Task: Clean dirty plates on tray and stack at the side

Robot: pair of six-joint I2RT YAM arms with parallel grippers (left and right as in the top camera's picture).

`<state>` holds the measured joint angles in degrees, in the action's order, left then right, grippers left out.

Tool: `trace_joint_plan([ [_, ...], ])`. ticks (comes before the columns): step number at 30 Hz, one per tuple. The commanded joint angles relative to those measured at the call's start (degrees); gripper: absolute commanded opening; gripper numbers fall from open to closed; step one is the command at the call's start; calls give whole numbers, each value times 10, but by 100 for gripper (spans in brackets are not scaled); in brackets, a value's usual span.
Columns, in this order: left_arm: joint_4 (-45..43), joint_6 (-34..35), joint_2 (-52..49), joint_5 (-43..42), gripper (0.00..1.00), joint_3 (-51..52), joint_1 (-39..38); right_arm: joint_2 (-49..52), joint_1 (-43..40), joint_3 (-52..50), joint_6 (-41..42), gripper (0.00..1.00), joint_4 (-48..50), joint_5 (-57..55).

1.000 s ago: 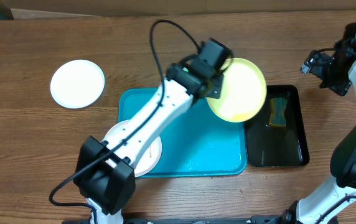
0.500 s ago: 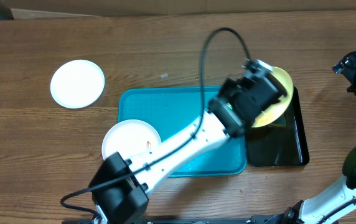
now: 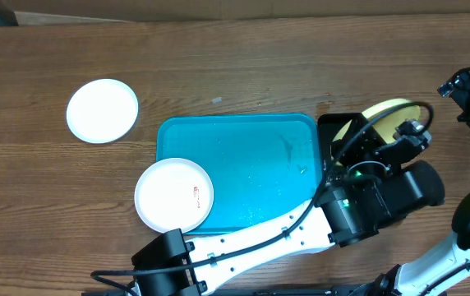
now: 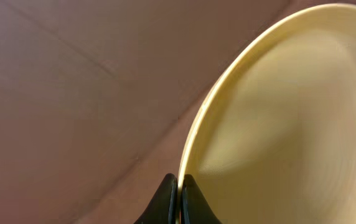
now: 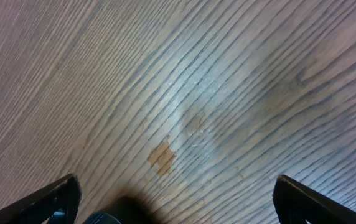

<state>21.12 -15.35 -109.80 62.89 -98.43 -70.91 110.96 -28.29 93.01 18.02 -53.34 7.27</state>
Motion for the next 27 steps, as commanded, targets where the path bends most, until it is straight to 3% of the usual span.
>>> trace_joint_plan([
  [1, -9, -55, 5, 55, 4, -15, -2, -9, 0, 4, 4, 100, 2, 3],
  [6, -8, -40, 5, 55, 4, -15, 0, -9, 0, 4, 4, 100, 2, 3],
  [10, 50, 71, 5, 3, 4, -15, 17, -9, 0, 4, 4, 100, 2, 3],
  [15, 182, 239, 5, -232, 4, -15, 75, -9, 0, 4, 4, 100, 2, 3],
  [18, 216, 309, 5, -384, 4, -15, 143, -9, 0, 4, 4, 100, 2, 3],
  [24, 246, 397, 5, -704, 4, -15, 344, -9, 0, 4, 4, 100, 2, 3],
  [27, 272, 412, 5, -817, 4, -15, 465, -9, 0, 4, 4, 100, 2, 3],
])
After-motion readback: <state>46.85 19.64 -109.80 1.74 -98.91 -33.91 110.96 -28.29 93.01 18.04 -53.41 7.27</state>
